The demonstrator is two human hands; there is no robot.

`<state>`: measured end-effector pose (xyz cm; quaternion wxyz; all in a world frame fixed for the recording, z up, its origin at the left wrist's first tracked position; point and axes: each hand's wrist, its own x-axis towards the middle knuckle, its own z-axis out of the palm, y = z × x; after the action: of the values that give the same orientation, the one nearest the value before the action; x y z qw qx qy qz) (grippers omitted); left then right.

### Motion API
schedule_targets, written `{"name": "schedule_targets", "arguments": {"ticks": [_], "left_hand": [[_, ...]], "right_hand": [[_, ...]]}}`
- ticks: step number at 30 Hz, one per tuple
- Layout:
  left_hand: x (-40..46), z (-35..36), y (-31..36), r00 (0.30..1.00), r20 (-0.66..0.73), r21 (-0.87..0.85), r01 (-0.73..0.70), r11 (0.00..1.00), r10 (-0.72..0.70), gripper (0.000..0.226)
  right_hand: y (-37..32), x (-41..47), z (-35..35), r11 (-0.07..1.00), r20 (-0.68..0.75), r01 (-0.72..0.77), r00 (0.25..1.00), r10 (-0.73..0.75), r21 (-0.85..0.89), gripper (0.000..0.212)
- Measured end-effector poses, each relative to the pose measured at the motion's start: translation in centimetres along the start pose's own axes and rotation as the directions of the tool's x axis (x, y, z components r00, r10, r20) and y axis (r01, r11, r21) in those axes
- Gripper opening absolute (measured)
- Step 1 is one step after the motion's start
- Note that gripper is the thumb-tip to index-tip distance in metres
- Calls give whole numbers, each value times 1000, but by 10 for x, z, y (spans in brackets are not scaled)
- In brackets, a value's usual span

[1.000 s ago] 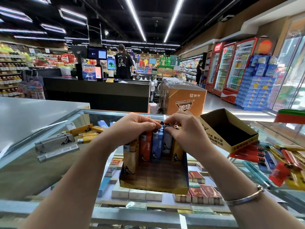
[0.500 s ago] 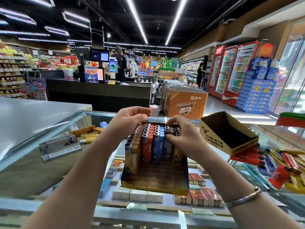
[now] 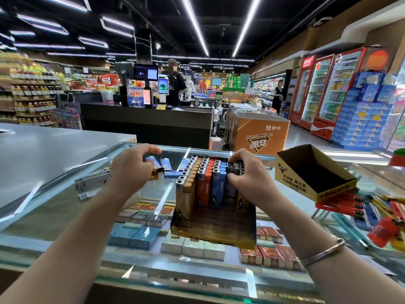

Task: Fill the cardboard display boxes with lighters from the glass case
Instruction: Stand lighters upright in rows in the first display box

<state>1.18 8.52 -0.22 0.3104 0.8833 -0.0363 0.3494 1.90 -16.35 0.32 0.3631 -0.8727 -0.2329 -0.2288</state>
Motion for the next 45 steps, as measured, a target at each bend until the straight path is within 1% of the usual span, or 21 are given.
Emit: {"name": "schedule_targets", "arguments": {"ticks": [2, 4, 7, 9, 11, 13, 14, 17, 20, 23, 26, 27, 28, 30, 33, 35, 37, 39, 42, 43, 45], "left_hand": [[-4, -6, -15, 999, -27, 265, 44, 963, -38, 34], [-10, -9, -26, 990, 31, 429, 111, 897, -137, 42], [-18, -11, -37, 945, 115, 561, 192, 806, -305, 51], [-20, -14, -42, 913, 113, 638, 235, 733, -391, 53], [-21, -18, -45, 881, 95, 640, 303, 706, -464, 48], [-24, -19, -46, 869, 98, 628, 324, 708, -485, 34], [-26, -19, -46, 868, 100, 639, 319, 700, -487, 30], [-28, -22, -46, 872, 139, 677, 261, 688, -469, 37], [-27, -27, -50, 856, 218, 659, 225, 718, -468, 37], [-29, -32, -52, 850, 259, 452, 314, 835, -459, 47], [-32, -34, -50, 837, 258, 256, 423, 869, -483, 63], [-31, -34, -50, 831, 264, 232, 438, 868, -490, 62], [-31, -33, -51, 827, 276, 239, 434, 868, -490, 54], [-29, -33, -52, 819, 308, 298, 400, 867, -484, 33], [-29, -29, -51, 832, 320, 363, 334, 870, -453, 20], [-30, -27, -52, 875, 272, 351, 297, 888, -400, 18], [-29, -27, -53, 922, 187, 342, 261, 903, -338, 22], [-25, -30, -56, 961, 68, 403, 218, 889, -266, 21], [-16, -37, -61, 979, -103, 555, 201, 807, -173, 16], [-13, -38, -63, 978, -121, 598, 208, 774, -170, 15], [-10, -39, -71, 972, -100, 664, 225, 713, -214, 19]], "right_hand": [[0, 0, 0, 1000, 3, 5, 1000, -5, -7, 23], [0, 0, 0, 1000, 4, 1, 1000, -1, -17, 23], [-1, -1, 0, 1000, 5, -8, 1000, 8, -23, 23], [-2, -1, 0, 1000, 6, -14, 1000, 14, -24, 22], [-2, -1, 0, 999, 9, -20, 1000, 20, -26, 22], [-2, -2, 0, 999, 12, -22, 1000, 23, -25, 22], [-2, -2, 0, 999, 13, -23, 1000, 24, -22, 22], [-1, -2, 0, 999, 13, -27, 1000, 28, -22, 22], [0, -1, 0, 999, 10, -29, 1000, 29, -22, 24], [0, -2, 0, 999, 10, -28, 1000, 28, -24, 24], [0, -1, 0, 999, 6, -25, 1000, 26, -23, 23], [0, -1, 0, 999, 5, -26, 1000, 26, -23, 23], [0, -1, 0, 999, 6, -27, 1000, 27, -22, 23], [-1, -1, 0, 999, 10, -29, 1000, 29, -21, 24], [-1, -1, 0, 999, 10, -31, 999, 31, -24, 24], [-2, -1, 0, 999, 8, -32, 999, 33, -29, 24], [-2, -2, 0, 999, 10, -35, 999, 35, -26, 23], [-2, -2, 0, 999, 15, -38, 999, 38, -23, 23], [-2, -2, 0, 999, 17, -40, 999, 40, -28, 24], [-3, -2, -1, 999, 18, -40, 999, 40, -30, 24], [-3, -2, -1, 999, 20, -42, 999, 43, -28, 24]]}}
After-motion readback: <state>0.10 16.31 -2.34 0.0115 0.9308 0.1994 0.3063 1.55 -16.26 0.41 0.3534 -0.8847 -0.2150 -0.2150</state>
